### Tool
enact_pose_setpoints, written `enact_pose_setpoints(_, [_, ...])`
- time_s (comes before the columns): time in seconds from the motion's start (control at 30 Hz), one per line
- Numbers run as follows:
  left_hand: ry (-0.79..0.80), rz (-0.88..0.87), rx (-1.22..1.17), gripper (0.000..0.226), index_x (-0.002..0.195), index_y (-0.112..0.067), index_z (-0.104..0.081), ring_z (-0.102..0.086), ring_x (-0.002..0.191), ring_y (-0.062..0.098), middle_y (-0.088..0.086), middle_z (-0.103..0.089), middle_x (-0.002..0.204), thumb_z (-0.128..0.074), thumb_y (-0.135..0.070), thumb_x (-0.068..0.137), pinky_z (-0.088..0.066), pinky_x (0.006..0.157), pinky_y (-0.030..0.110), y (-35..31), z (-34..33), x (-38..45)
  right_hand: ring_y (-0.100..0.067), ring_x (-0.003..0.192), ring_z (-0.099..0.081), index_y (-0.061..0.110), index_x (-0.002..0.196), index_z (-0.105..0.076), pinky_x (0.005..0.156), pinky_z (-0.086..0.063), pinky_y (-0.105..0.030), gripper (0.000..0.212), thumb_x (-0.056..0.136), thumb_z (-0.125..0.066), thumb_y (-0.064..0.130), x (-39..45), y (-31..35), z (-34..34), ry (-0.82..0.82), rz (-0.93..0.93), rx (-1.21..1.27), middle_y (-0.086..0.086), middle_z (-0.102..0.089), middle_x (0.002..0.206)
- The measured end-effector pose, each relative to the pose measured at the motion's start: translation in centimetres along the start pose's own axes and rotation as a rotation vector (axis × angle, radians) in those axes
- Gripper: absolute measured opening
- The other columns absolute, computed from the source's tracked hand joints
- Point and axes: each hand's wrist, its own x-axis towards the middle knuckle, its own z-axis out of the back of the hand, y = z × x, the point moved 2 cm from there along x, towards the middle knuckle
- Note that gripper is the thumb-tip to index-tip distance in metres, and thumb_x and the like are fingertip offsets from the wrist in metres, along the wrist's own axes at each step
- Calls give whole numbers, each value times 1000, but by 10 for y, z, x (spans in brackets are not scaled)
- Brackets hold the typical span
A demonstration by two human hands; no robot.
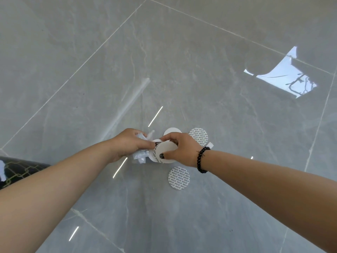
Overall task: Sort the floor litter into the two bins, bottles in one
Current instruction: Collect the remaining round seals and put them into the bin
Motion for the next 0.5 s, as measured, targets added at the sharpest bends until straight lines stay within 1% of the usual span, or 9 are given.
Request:
enact_pose_setpoints(0.03, [36, -5, -76, 25, 67, -14, -60, -63, 66, 19, 4, -68, 66, -83, -21, 74, -50, 66, 29, -1, -2, -3, -18, 96, -61, 18, 112, -62, 80, -53, -24, 38, 77, -77, 15, -1, 0, 4, -18, 6, 2, -3, -63, 105])
enact_pose_setpoints(0.07, [54, -11, -134, 23, 71, -11, -63, -64, 70, 22, 7, -69, 71, -82, -23, 73, -50, 71, 32, -1, -5, -7, -18, 89, -62, 16, 106, -64, 71, -55, -21, 32, 77, -76, 15, -4, -1, 10, -38, 5, 1, -3, -63, 100])
enact_pose_setpoints(0.1, [62, -18, -171, 26, 76, -9, -64, -64, 72, 23, 9, -70, 75, -83, -26, 71, -50, 72, 33, 0, -8, -9, -17, 82, -62, 15, 101, -64, 60, -54, -18, 25, 78, -75, 16, -7, -4, 17, -57, -9, -5, -3, -63, 95])
enact_pose_setpoints(0.13, [52, -32, -153, 31, 81, -9, -66, -64, 72, 22, 9, -70, 77, -84, -31, 69, -51, 70, 33, 3, -12, -10, -18, 77, -62, 14, 97, -65, 55, -54, -19, 20, 79, -74, 16, -12, -8, 24, -73, -26, -11, -2, -62, 91])
enact_pose_setpoints(0.2, [-27, -118, 123, 36, 88, -16, -70, -65, 74, 17, 1, -71, 84, -86, -40, 66, -53, 69, 29, 8, -22, -12, -20, 77, -63, 13, 92, -66, 61, -57, -28, 15, 80, -73, 16, -25, -22, 37, -110, -58, -29, -3, -63, 87])
enact_pose_setpoints(0.27, [-85, -222, 482, 47, 101, -33, -67, -63, 86, 12, -9, -65, 94, -86, -49, 61, -51, 78, 26, 12, -38, -18, -21, 79, -64, 11, 91, -67, 69, -57, -33, 15, 79, -74, 18, -42, -38, 47, -119, -101, -54, -6, -67, 88])
enact_pose_setpoints(0.3, [-78, -254, 598, 54, 109, -38, -63, -60, 91, 11, -11, -62, 98, -84, -50, 61, -48, 81, 25, 13, -50, -23, -22, 81, -65, 12, 92, -68, 72, -58, -35, 15, 79, -74, 18, -51, -45, 49, -112, -126, -45, -7, -68, 90])
enact_pose_setpoints(0.4, [-37, -337, 858, 60, 124, -40, -50, -60, 102, 16, -11, -64, 109, -75, -46, 70, -46, 82, 27, 18, -88, -34, -16, 82, -66, 15, 95, -68, 70, -59, -29, 15, 81, -73, 16, -77, -65, 55, -68, -190, -7, -4, -69, 95])
enact_pose_setpoints(0.5, [-5, -382, 924, 53, 122, -34, -46, -61, 101, 19, -8, -65, 107, -69, -37, 75, -44, 75, 29, 25, -110, -36, -14, 84, -66, 13, 97, -68, 67, -59, -23, 15, 82, -71, 14, -95, -78, 59, -51, -224, 29, -3, -69, 97])
